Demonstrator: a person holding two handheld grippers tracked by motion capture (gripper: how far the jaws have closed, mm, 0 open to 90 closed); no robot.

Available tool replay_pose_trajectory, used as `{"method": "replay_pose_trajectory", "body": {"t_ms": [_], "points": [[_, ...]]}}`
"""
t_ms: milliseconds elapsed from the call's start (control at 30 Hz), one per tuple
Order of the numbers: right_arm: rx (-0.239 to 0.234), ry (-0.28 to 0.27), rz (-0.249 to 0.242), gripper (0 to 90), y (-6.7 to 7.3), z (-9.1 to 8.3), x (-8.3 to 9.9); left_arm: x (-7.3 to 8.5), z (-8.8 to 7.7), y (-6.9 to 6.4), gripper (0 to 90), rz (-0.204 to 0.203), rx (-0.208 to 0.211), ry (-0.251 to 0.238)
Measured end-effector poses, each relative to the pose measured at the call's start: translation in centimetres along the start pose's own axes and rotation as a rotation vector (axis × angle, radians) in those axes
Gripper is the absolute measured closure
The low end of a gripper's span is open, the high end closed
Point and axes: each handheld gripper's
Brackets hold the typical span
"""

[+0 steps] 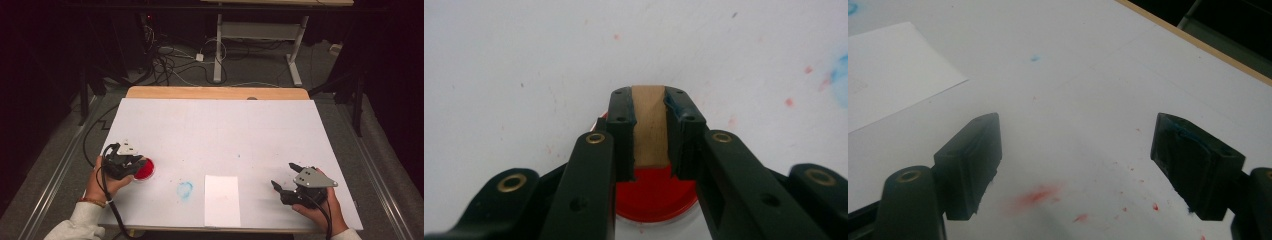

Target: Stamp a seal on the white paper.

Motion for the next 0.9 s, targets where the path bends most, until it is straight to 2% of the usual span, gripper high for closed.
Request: {"method": "replay_pose_trajectory", "body": {"t_ms": [133,233,433,633,900], "points": [[0.011,-0.007,0.017,20.5,-0.1,-0.4,0.0,-0.9,-1.3,-0.9,74.1,0.025,0.006,-0.058],[0.004,-0.007,0.004,20.5,0.1,-0.4,0.0,-1.5,-2.0,-1.7,74.1,0.052,0.006,-0.090],[0.002,-0.011,0.003,20.3,0.1,-0.4,-0.1,-2.9,-2.5,-2.8,74.1,0.092,0.056,-0.150],[0.002,-0.012,0.003,20.2,0.1,-0.4,-0.1,-4.5,-2.2,-4.5,74.1,0.141,0.087,-0.171],[0.001,-0.011,0.000,20.2,0.1,-0.5,0.0,-6.0,-1.6,-6.2,74.0,0.191,0.122,-0.173]]}}
Point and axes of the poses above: each handheld gripper's, and its own axes: z roughly forward along the jaws, x roughly out of its underside, y roughly to its left, and after that the axes turned 6 degrees about x, right-handed
